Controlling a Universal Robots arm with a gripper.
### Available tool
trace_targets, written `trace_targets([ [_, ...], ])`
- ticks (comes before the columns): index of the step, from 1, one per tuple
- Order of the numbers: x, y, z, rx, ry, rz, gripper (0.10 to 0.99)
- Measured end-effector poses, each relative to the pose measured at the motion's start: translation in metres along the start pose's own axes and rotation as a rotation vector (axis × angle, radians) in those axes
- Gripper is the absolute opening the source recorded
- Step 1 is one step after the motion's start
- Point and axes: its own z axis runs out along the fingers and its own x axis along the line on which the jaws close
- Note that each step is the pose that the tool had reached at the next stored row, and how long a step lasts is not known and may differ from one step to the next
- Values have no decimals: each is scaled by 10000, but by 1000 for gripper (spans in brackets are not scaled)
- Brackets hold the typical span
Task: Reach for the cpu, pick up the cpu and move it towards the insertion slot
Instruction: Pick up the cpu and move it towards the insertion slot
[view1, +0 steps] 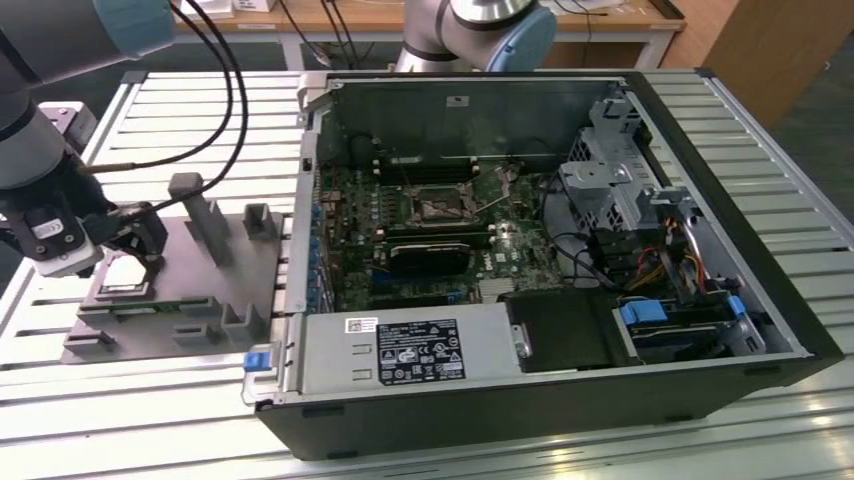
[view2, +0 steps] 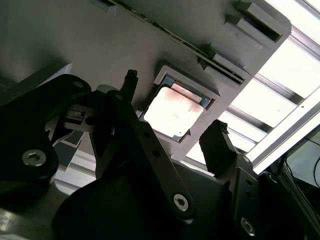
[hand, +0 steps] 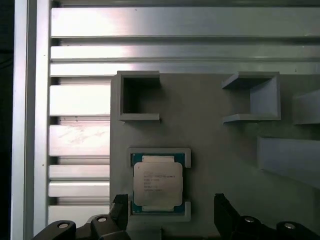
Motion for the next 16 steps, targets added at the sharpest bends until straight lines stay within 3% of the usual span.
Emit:
trace_targets([
  [16,40,58,136,0,-47,-4,776],
])
